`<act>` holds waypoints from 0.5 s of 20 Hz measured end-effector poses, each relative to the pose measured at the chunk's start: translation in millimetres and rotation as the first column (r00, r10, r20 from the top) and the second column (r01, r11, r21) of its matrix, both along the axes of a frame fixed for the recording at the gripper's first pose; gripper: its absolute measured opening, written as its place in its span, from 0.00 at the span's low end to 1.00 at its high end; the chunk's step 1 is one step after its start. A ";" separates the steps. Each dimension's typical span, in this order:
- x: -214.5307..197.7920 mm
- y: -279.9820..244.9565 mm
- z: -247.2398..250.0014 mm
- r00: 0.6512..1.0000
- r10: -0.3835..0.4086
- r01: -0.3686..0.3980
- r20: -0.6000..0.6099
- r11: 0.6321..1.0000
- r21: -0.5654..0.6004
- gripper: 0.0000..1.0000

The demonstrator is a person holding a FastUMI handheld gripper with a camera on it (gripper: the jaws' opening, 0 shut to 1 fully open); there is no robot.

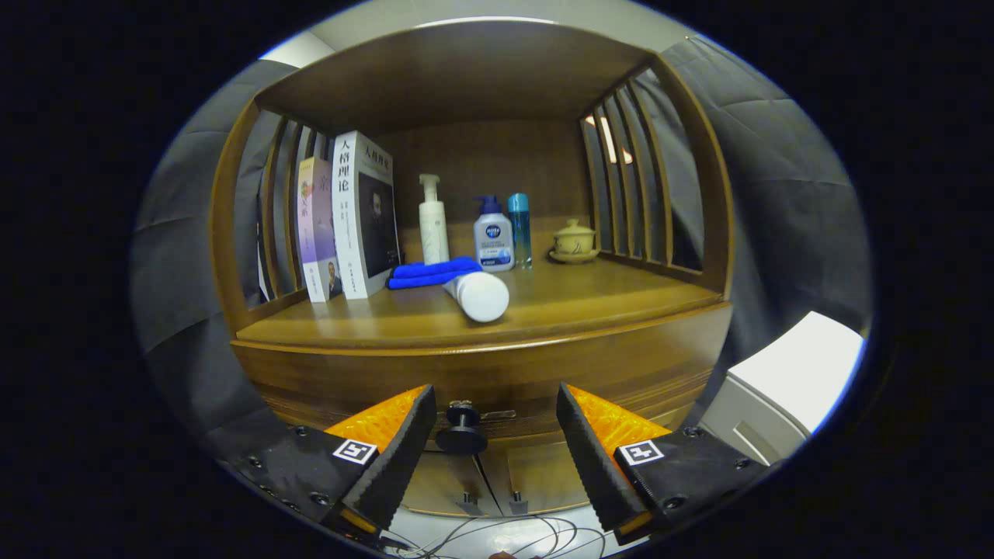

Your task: Pull open the drawer, take out the items inside it, and place them on the countertop above the cabinet.

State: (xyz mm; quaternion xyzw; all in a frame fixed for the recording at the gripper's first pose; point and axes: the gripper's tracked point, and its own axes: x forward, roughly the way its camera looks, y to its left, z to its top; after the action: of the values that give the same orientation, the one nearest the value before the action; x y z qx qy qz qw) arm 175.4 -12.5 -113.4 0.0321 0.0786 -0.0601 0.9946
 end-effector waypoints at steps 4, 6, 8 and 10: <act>-36.7 13.6 26.5 0.999 0.005 -0.006 0.032 0.999 0.040 0.96; -59.6 17.4 40.7 0.998 0.011 -0.013 0.057 1.000 0.023 0.96; -83.0 19.3 49.9 0.998 0.018 -0.018 0.068 1.000 -0.004 0.96; -107.1 17.8 62.4 0.995 0.027 -0.025 0.095 1.000 -0.019 0.96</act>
State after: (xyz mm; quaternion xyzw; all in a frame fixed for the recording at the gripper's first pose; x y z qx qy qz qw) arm 68.3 5.3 -51.0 0.0251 0.0310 -0.0463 0.9981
